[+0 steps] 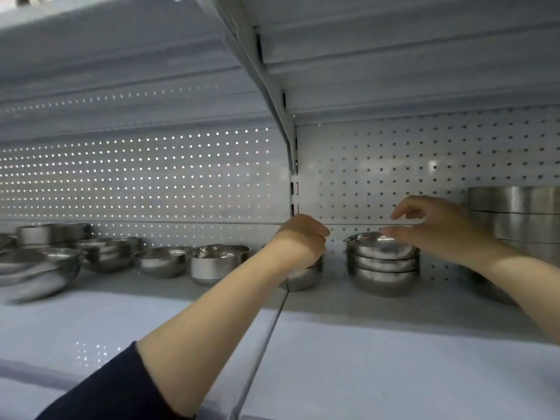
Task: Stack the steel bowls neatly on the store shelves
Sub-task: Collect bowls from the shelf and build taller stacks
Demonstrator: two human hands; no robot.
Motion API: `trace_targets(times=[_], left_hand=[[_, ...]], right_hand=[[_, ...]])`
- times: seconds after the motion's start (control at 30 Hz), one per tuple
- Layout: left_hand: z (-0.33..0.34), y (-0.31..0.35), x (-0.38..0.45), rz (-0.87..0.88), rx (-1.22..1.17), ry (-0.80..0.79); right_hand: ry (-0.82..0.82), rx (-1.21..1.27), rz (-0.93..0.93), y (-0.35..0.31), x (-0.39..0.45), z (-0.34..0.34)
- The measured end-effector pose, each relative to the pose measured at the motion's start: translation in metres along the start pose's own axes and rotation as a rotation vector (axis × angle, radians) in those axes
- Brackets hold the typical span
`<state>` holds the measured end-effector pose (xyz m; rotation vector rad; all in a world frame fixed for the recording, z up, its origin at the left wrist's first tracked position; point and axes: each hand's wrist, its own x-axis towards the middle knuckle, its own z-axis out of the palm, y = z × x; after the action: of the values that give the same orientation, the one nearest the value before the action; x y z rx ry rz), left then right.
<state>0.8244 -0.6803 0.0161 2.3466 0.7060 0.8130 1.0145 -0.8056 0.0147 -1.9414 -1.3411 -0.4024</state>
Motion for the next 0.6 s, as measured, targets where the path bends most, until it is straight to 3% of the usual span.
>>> trace_targets(times=[0.2, 0.4, 0.6], left_hand=[[-0.104, -0.076, -0.054, -0.035, 0.074, 0.080], [-0.178, -0.161, -0.077, -0.094, 0.336, 0.066], [-0.207, -0.230, -0.047, -0.223, 0.537, 0.060]], right_hand=[[-0.080, 0.057, -0.038, -0.116, -0.012, 0.016], [-0.258, 0.106, -0.199, -0.253, -0.032, 0.106], [-0.376, 0.050, -0.131, -0.324, -0.014, 0.197]])
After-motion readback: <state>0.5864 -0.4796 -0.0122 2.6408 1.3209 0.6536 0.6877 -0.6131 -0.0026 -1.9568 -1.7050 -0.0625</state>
